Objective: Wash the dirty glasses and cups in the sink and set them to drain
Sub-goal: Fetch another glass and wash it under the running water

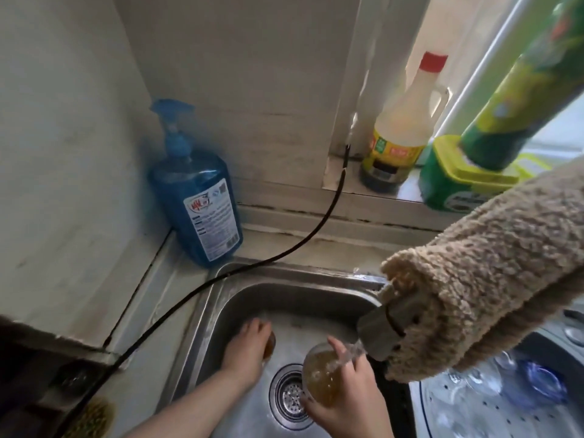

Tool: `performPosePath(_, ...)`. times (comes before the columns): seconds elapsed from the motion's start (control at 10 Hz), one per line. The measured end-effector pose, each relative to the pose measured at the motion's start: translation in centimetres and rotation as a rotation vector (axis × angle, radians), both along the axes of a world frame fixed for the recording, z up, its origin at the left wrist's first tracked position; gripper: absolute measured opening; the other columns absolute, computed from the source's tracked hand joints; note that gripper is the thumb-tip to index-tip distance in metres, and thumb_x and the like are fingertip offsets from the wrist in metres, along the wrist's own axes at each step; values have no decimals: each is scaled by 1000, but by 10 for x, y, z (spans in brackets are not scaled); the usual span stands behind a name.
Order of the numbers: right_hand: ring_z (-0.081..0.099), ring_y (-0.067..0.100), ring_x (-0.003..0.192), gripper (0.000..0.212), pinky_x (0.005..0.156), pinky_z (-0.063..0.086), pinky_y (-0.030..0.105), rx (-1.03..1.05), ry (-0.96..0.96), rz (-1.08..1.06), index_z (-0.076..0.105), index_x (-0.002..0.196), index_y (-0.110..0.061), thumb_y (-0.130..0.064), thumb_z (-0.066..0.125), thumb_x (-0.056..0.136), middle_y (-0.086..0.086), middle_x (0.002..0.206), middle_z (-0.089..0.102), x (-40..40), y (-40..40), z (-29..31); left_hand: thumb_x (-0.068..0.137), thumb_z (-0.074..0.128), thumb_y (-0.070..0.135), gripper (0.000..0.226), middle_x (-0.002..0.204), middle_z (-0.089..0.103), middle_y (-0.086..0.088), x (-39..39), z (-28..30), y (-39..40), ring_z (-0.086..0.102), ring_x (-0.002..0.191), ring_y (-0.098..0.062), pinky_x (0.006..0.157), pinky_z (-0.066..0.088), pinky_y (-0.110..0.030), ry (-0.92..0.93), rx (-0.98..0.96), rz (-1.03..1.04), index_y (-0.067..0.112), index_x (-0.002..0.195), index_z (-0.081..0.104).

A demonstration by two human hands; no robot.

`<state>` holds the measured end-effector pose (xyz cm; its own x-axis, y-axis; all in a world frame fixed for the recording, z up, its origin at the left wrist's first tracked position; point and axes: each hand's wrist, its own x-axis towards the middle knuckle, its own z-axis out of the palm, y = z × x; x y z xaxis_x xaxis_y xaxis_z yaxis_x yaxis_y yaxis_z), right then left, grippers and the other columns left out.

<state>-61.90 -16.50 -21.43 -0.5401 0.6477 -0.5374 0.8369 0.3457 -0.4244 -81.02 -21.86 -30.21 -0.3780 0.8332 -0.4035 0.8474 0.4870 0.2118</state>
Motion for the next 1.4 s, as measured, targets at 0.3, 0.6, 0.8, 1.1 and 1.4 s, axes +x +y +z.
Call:
performPosePath(0.3, 31, 8, 137, 100, 111, 30, 26, 121, 139, -1, 4, 144, -50, -75, 59, 64, -13, 151, 26, 0, 4, -6, 84, 68, 33, 108, 155, -22, -3, 8, -4, -6, -17, 146, -25, 118, 0, -45, 65, -15, -60, 33, 149, -17)
performPosePath(0.6, 54, -6, 105, 59, 96, 43, 15, -170, 430, -146, 43, 100, -52, -52, 83, 56, -23, 112, 53, 7, 3, 36, 69, 69, 48, 85, 142, 31, 29, 87, 66, -35, 39, 129, 7, 106, 35, -14, -796, 384, 247, 48, 136, 18)
performPosePath(0.8, 45, -5, 114, 78, 98, 38, 15, 53, 360, 113, 45, 131, -44, -81, 58, 63, -26, 124, 45, 23, 1, 48, 55, 81, 51, 83, 125, 56, 19, 93, 86, -32, 60, 110, -4, 95, 50, -25, -871, 490, 407, 49, 124, 34)
performPosePath(1.1, 51, 13, 81, 28, 64, 38, 22, -128, 217, 468, 51, 102, -24, -35, 64, 80, -8, 87, 58, 1, 5, 57, 75, 73, 8, 67, 107, 57, 13, 89, 103, -28, 55, 88, 19, 77, 37, 1, -746, 484, 373, 25, 129, 38)
performPosePath(1.4, 18, 19, 145, 60, 119, 13, 40, 392, 20, 965, 44, 139, -18, -8, 53, 81, 3, 148, 41, 21, 30, 48, 55, 88, 28, 94, 111, 46, 29, 78, 103, -29, 50, 98, 8, 77, 34, 3, -583, 487, 265, 37, 130, 31)
